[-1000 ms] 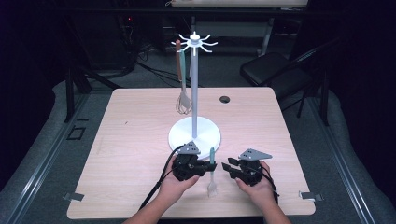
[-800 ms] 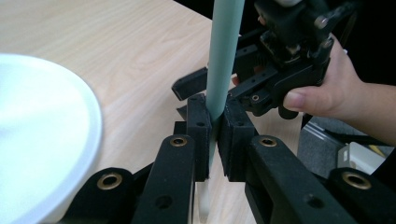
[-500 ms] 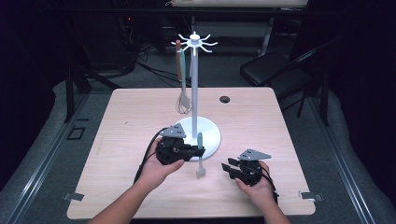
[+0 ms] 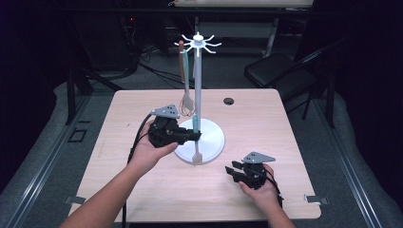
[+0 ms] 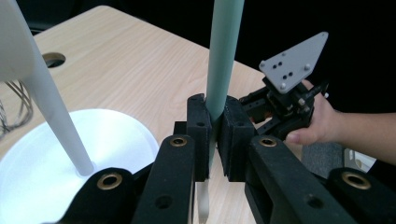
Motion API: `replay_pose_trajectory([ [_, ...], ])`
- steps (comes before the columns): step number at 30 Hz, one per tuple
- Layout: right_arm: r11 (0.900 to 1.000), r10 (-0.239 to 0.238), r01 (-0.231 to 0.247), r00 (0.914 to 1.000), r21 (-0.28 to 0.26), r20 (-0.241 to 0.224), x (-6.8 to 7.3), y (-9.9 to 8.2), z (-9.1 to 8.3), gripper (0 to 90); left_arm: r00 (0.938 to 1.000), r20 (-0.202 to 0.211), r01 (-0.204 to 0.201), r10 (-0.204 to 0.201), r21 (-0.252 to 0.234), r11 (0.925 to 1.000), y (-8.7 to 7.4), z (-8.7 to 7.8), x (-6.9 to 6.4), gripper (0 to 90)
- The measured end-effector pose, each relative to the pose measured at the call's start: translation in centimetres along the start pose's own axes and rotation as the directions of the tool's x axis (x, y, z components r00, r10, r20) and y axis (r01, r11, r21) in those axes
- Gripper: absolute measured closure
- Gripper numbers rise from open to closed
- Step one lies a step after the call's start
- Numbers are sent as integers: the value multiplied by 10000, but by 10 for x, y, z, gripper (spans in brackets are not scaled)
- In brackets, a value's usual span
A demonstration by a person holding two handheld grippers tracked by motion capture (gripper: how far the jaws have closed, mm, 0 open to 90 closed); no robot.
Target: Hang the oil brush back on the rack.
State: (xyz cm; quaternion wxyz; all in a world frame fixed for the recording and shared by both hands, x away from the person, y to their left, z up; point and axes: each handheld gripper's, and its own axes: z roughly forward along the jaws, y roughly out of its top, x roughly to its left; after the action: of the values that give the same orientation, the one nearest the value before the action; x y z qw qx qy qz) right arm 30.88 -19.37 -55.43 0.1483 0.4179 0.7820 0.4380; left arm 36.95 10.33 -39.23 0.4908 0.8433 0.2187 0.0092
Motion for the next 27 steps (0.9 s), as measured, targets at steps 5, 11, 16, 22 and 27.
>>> replay_pose_trajectory([
  [5, 10000, -21, 21, 10000, 12, 25, 0, 0, 0, 613, 9999, 5, -137, 137, 118, 9998, 13, -5, 1, 839],
  [11, 10000, 45, -45, 10000, -3, 31, -1, -1, 1, 612, 9994, 91, -324, 325, -40, 9995, 39, -17, 4, 839],
  [16, 9999, 41, -42, 10000, 112, 68, -1, -1, 1, 610, 9987, 57, -509, 511, -238, 9984, 74, -32, 7, 839],
  [22, 9999, 100, -100, 9999, 35, 66, -3, -2, 2, 609, 9981, 105, -604, 608, -327, 9976, 103, -42, 9, 839],
  [27, 9999, 102, -102, 9999, -6, 12, -3, -2, 2, 609, 9981, 71, -602, 605, -280, 9978, 114, -43, 13, 839],
])
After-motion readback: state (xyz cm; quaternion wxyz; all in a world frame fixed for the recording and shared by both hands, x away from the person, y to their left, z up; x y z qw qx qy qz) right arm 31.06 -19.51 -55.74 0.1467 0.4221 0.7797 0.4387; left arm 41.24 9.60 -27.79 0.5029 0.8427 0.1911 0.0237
